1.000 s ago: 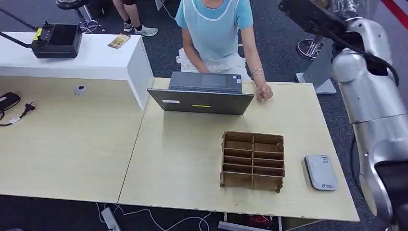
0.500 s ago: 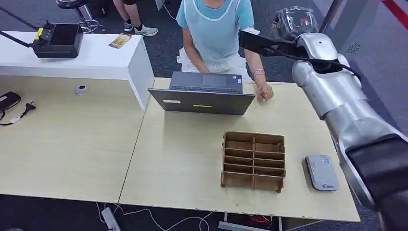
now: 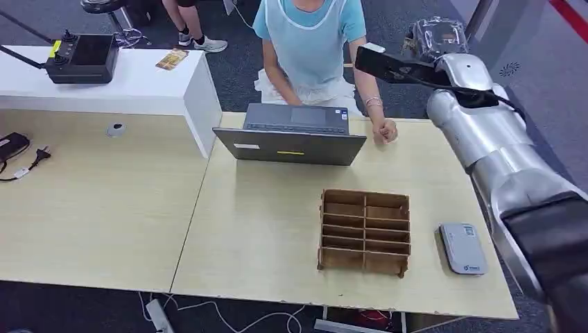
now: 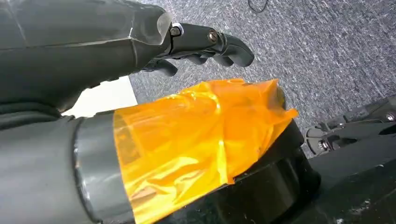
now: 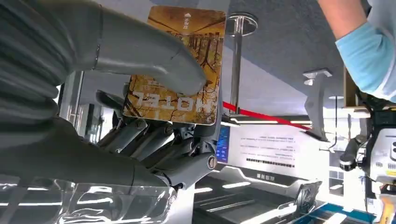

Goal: Pass the card to the sensor for recognition and then transmit it.

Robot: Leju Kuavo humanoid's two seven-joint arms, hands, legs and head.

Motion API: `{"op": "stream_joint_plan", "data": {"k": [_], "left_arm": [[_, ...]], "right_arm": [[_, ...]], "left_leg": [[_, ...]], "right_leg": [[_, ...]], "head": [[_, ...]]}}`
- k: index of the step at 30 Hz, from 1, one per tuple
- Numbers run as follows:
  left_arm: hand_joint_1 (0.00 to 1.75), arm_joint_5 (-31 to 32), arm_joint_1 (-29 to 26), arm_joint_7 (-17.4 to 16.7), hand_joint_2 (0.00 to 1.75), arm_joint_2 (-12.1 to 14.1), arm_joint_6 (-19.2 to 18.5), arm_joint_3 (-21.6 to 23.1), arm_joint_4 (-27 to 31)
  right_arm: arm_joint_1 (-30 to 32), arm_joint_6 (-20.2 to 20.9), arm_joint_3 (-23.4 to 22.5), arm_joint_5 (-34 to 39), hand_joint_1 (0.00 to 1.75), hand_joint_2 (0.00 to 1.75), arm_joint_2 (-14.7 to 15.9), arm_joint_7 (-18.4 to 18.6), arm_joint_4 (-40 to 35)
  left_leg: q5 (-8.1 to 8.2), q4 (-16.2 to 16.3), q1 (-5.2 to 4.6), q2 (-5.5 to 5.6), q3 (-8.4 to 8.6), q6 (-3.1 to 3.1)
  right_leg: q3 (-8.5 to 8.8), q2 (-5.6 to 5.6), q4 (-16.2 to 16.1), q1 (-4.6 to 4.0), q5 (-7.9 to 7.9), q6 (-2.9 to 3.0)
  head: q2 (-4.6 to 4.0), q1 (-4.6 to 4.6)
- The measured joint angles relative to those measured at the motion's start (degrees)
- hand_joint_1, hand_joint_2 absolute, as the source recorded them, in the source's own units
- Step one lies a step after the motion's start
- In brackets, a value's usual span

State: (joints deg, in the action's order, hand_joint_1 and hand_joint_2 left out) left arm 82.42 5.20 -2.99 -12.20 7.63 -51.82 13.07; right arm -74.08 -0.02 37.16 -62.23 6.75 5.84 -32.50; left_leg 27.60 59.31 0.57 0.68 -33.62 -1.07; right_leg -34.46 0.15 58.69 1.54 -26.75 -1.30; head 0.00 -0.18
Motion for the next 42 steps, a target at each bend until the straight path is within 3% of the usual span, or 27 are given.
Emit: {"op": "stream_joint_plan", "data": {"k": [23,24,25,26,27,42], "left_arm": [[0.0,-0.11,-0.12,0.68,0.0,0.33,0.48,0.57,0.0],[0.0,-0.33,-0.14,0.68,0.0,0.33,0.48,0.57,0.0],[0.0,-0.57,-0.17,0.68,0.0,0.33,0.5,0.57,0.0],[0.0,-0.61,-0.23,0.7,0.0,0.33,0.53,0.55,0.0],[0.0,-0.61,-0.27,0.7,0.0,0.33,0.55,0.57,0.0],[0.0,-0.96,-0.69,0.96,0.0,0.63,0.55,0.55,0.0]], "right_arm": [[0.04,0.0,-1.99,-0.87,1.75,1.75,0.02,-0.59,-0.02],[0.04,0.0,-2.03,-0.92,1.61,1.75,0.04,-0.61,-0.02],[0.04,0.02,-2.08,-0.94,1.61,1.75,0.11,-0.61,-0.02],[0.04,0.02,-2.12,-1.0,0.14,1.75,0.17,-0.63,-0.04],[0.05,0.02,-2.14,-1.01,0.0,1.75,0.2,-0.66,-0.07],[0.26,-1.4,-3.76,-0.09,0.0,1.75,1.2,-0.94,-2.36]], "left_leg": [[0.0,0.0,0.0,0.0,0.0,0.0],[0.0,0.0,0.0,0.0,0.0,0.0],[0.0,0.0,0.0,0.0,0.0,0.0],[0.0,0.0,0.0,0.0,0.0,0.0],[0.0,0.0,0.0,0.0,0.0,0.0],[0.0,0.0,0.0,0.0,0.0,0.0]], "right_leg": [[-0.01,0.0,0.0,0.0,0.01,0.02],[-0.01,0.0,0.0,0.0,0.01,0.02],[-0.01,0.0,0.0,0.0,0.01,0.02],[-0.01,0.0,0.0,0.0,0.01,0.02],[-0.01,0.0,0.0,0.0,0.01,0.02],[-0.03,0.0,0.0,0.0,0.01,0.02]], "head": [[0.0,0.0],[0.0,0.0],[0.0,0.0],[0.0,0.02],[0.0,0.02],[0.0,0.0]]}}
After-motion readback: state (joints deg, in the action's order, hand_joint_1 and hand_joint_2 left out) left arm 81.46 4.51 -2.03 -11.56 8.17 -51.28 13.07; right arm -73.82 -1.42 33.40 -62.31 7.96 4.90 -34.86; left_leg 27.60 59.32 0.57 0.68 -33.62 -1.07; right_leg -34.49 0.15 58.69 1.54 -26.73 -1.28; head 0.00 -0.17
